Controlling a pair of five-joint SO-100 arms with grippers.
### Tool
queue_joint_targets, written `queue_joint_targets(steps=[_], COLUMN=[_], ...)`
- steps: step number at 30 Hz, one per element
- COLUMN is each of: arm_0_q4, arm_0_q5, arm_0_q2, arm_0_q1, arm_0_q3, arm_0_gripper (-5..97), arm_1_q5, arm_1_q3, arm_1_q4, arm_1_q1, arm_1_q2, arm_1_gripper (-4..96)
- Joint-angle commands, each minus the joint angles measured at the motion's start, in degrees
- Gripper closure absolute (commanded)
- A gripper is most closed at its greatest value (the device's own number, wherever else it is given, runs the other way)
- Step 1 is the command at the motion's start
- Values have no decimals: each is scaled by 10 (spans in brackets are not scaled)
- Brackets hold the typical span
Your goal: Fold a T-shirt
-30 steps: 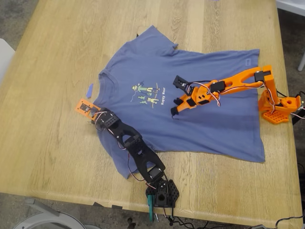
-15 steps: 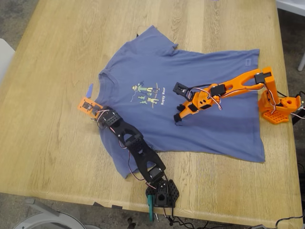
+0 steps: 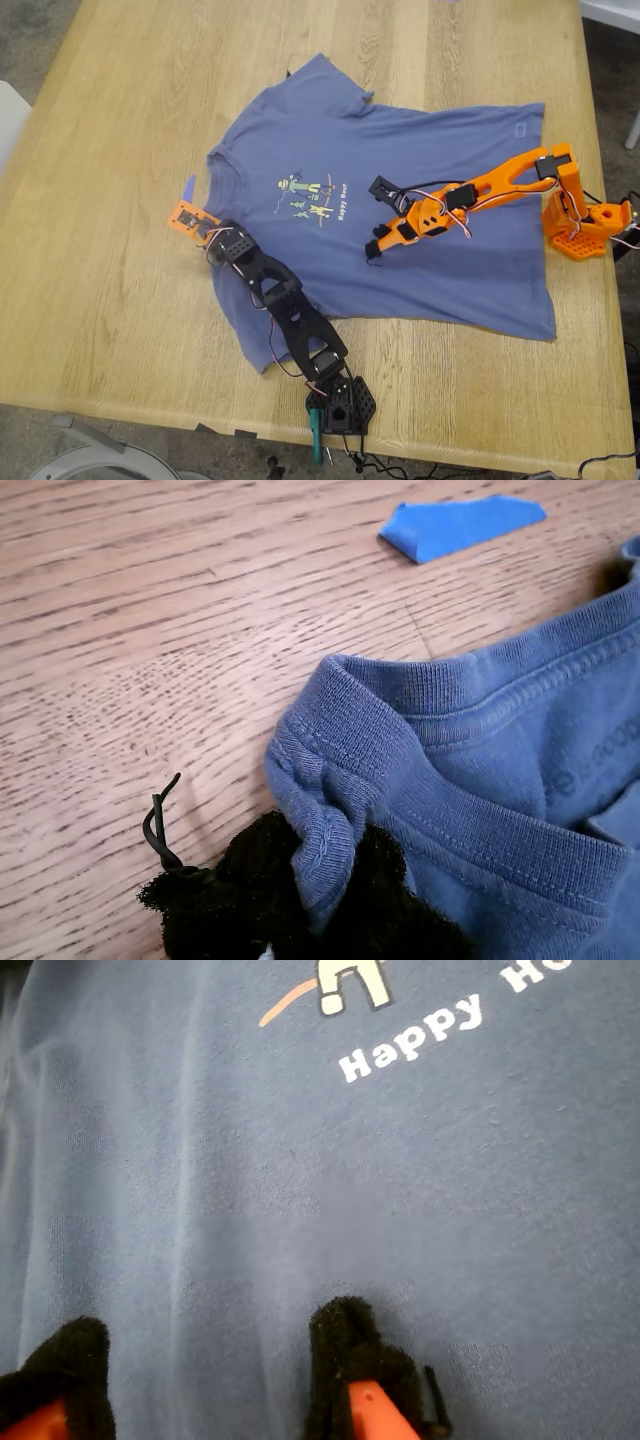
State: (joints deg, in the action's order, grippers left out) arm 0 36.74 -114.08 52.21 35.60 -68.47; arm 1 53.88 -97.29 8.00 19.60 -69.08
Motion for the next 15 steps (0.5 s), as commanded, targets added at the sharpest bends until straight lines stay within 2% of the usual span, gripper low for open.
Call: queue_joint_targets(steps=[1,7,15], arm_0_q4=[24,49,69], arm_0_q5=[-6,-4,-4], arm_0_q2=[42,70,118], arm_0_q1=[-35,-32,-40], arm_0_q3=[0,3,-17], arm_0_gripper=[918,918,918], arm_1_q5=[-14,-31,-76], arm_1_q3=[-2,-6,3], arm_1_q4=[15,32,51], arm_1_q1=[35,69,118], arm_1_q2=[0,5,25], arm_1_gripper=[587,595,648])
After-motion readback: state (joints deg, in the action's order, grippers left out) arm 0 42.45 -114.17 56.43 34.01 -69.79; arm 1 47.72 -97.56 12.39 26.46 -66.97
